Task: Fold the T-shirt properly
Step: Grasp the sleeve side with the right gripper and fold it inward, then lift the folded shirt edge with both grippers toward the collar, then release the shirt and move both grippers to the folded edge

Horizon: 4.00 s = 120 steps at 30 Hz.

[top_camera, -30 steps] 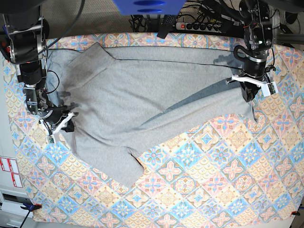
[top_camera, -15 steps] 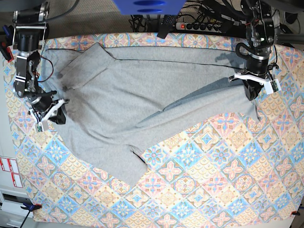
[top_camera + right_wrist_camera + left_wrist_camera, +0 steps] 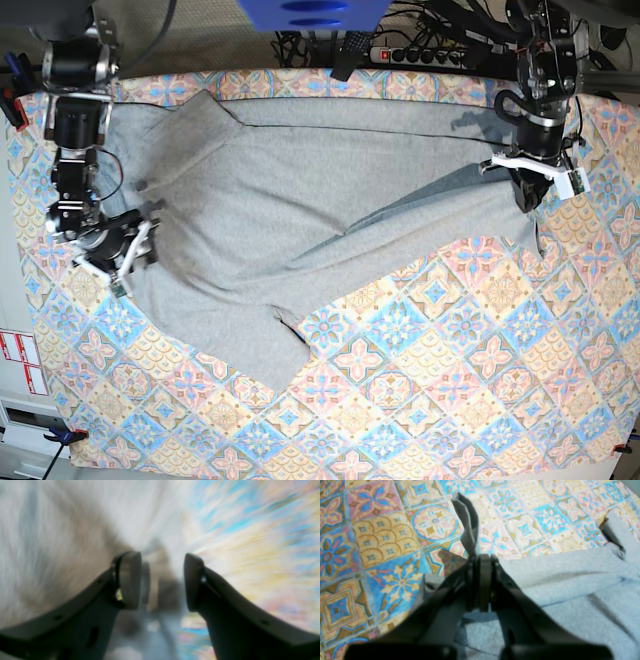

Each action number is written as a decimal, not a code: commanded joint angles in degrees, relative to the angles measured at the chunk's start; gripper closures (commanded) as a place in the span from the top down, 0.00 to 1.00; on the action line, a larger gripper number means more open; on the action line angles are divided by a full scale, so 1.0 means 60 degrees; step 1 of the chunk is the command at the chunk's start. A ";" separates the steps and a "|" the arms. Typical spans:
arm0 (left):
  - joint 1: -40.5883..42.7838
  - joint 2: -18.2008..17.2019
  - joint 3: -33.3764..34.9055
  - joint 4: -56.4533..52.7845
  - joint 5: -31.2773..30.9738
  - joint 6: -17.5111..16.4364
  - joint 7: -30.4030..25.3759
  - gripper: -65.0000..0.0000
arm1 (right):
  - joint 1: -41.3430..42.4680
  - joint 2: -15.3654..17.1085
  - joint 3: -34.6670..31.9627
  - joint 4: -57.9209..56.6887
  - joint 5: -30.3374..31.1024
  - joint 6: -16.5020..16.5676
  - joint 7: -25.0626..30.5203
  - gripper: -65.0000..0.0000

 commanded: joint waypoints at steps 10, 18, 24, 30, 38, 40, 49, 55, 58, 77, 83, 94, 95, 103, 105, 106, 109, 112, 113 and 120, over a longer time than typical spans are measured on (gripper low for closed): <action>0.0033 -0.0084 -0.0042 0.0174 0.0004 -0.0028 -0.0223 0.00 | 0.1720 0.0302 0.0041 -0.2396 0.0015 -0.0156 0.1410 0.73; 0.0018 -0.0069 -0.0042 0.0174 0.0004 -0.0028 -0.0223 0.00 | 0.2438 0.0112 0.0026 -0.3319 0.0000 -0.0156 0.1820 0.74; 0.0018 -0.0069 -0.0042 0.0160 0.0004 -0.0028 -0.0223 0.00 | 0.2848 -0.0240 0.0026 -0.4432 -0.0015 -0.0156 0.2670 0.74; 0.0033 -0.0069 -0.0042 0.0160 0.0004 -0.0028 -0.0223 0.00 | 0.2892 -0.0254 0.0026 -0.4784 -0.0015 -0.0156 0.3242 0.74; 0.0018 -0.0069 -0.0042 0.0160 0.0004 -0.0028 -0.0223 0.00 | 0.2819 -0.0254 -0.0062 -0.5077 -0.0029 -0.0156 0.3242 0.58; 0.0018 -0.0069 -0.0042 0.0160 0.0004 -0.0028 -0.0223 0.00 | 0.2804 -0.0254 -0.0428 -0.5253 -0.0029 -0.0156 0.3242 0.46; -0.0011 -0.0069 -0.0042 0.0160 0.0004 -0.0028 -0.0223 0.00 | 0.2321 -0.0254 -0.1512 -0.5209 0.0029 -0.0156 0.3300 0.00; -0.0026 -0.0069 -0.0042 0.0160 0.0004 -0.0028 -0.0223 0.00 | 0.1573 -0.0254 -0.1087 -0.3495 0.0044 -0.0156 0.3080 0.01; -0.0026 -0.0069 -0.0042 0.0160 0.0004 -0.0028 -0.0223 0.00 | 0.0885 -0.0254 -0.0487 -0.2029 0.0044 -0.0141 0.2113 0.01; -0.0026 -0.0069 -0.0672 0.0160 0.0033 -0.0028 -0.0223 0.00 | -0.3262 -0.0254 0.0861 0.4593 0.0293 -0.0127 0.0590 0.01; -0.0026 -0.0084 -0.1316 0.0160 0.0018 -0.0028 -0.0223 0.00 | -0.3994 -0.0196 0.1404 0.5619 0.1685 -0.0127 0.0033 0.01; -0.0026 -0.0142 -0.1390 0.0145 0.0018 -0.0028 -0.0223 0.00 | -0.5211 -0.0196 0.2034 0.6645 0.2447 -0.0112 -0.0040 0.01; -0.0026 -0.0142 -0.1390 0.0145 0.0062 -0.0028 -0.0223 0.00 | -0.5313 -0.0196 0.2136 0.6645 0.2447 -0.0112 -0.0040 0.01; -0.0040 -0.0289 -0.1390 -0.0617 0.0077 -0.0028 -0.0223 0.00 | -0.5782 -0.0196 0.2297 0.6630 0.2447 -0.0112 -0.0011 0.01; -0.0363 -0.0377 -0.1390 -0.1042 0.0077 -0.0028 -0.0223 0.00 | -0.5782 -0.0196 0.2283 0.6630 0.2447 -0.0112 0.0004 0.01; -0.0509 -0.0435 -0.1390 -0.1218 0.0077 -0.0028 -0.0223 0.00 | -0.5753 -0.0196 0.2268 0.6630 0.2447 -0.0112 0.0004 0.01; -0.0964 -0.0582 -0.1390 -0.1481 0.0033 -0.0028 -0.0223 0.00 | -0.5709 -0.0196 0.2283 0.6601 0.2447 -0.0112 -0.0026 0.01; -0.1476 -0.0626 -0.1390 -0.1481 0.0033 -0.0028 -0.0223 0.00 | -0.5445 -0.0196 0.2224 0.6527 0.2462 -0.0112 -0.0040 0.01; -0.1623 -0.0626 -0.1390 -0.1481 0.0033 -0.0028 -0.0209 0.00 | -0.5181 -0.0196 0.2224 0.6527 0.2462 -0.0112 -0.0055 0.01; -0.2443 -0.0596 -0.1375 -0.1481 0.0033 -0.0028 -0.0179 0.00 | -0.3511 -0.0210 0.2209 0.6352 0.2447 -0.0112 -0.0539 0.01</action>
